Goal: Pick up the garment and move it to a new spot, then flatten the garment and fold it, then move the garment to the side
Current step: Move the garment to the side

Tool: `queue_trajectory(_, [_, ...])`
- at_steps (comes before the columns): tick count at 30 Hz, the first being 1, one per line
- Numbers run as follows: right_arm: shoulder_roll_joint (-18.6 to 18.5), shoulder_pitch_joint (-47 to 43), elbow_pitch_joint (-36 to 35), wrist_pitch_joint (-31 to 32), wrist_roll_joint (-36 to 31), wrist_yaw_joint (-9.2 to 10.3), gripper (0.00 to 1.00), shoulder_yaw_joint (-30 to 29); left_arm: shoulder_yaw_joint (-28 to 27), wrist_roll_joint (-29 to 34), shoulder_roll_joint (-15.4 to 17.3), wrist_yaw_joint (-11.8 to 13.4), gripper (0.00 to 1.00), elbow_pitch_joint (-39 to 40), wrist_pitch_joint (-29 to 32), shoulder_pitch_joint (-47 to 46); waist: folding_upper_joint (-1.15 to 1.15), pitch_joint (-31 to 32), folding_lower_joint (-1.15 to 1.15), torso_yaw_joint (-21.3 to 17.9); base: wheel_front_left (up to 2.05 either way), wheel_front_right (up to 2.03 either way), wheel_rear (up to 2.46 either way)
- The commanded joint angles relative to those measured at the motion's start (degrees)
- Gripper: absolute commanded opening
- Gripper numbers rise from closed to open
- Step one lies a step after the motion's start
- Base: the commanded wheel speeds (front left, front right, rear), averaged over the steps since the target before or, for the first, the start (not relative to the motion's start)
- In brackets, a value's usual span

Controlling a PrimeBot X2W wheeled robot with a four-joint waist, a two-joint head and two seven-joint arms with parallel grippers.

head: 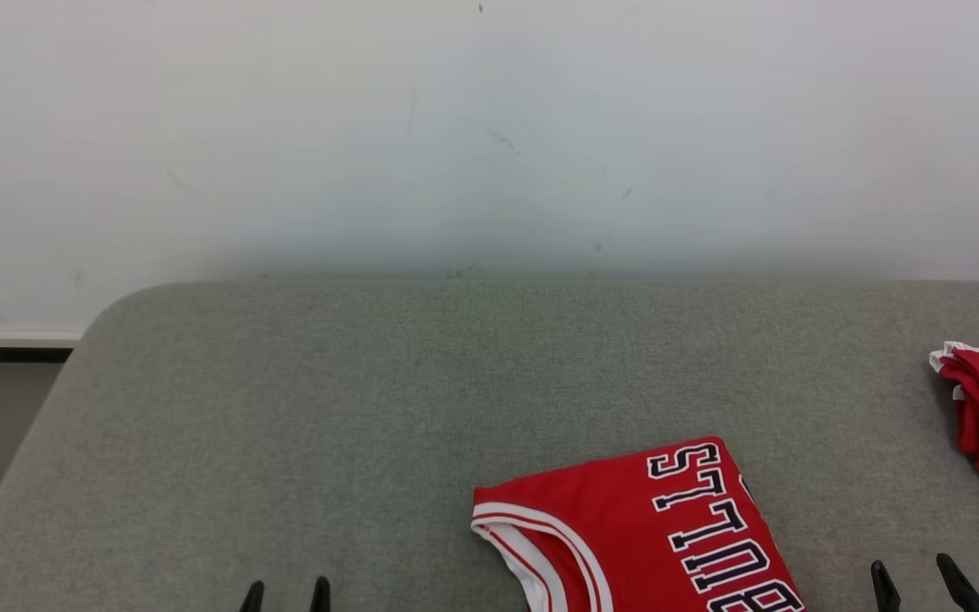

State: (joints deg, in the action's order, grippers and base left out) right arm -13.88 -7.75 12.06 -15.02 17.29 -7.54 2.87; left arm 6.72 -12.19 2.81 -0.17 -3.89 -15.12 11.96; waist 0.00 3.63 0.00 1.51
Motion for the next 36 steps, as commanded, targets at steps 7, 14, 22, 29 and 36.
queue_trajectory(7, [1.04,-0.04,-0.52,-0.14,-0.17,0.12,1.0,-0.22,0.31,-0.7,0.19,-0.05,1.0,-0.08,0.01,0.39,0.0,-0.34,0.0,-0.02,0.0,0.0,0.0])
queue_trajectory(14, [-0.43,2.32,-0.4,-0.14,3.52,0.13,1.0,1.23,0.25,-0.71,0.19,-0.13,1.0,-0.26,0.01,0.35,0.0,-1.3,0.0,0.04,0.0,0.0,0.0])
queue_trajectory(22, [-8.09,11.3,2.95,14.02,20.45,0.12,1.0,11.94,1.87,-0.52,0.19,-0.6,1.0,-1.09,0.01,-1.33,0.0,-3.62,0.0,1.98,0.0,0.0,0.0])
queue_trajectory(29, [-10.67,20.0,6.51,33.82,34.18,0.12,1.0,16.75,3.22,-0.95,0.19,-0.51,1.0,-2.06,0.01,-2.15,0.0,-5.75,0.0,4.96,0.0,0.0,0.0])
queue_trajectory(36, [-10.34,25.28,13.86,43.11,33.58,0.12,1.0,17.73,3.68,-1.38,0.19,-0.51,1.0,-2.12,0.01,-3.22,0.0,-7.25,0.0,8.08,0.0,0.0,0.0])
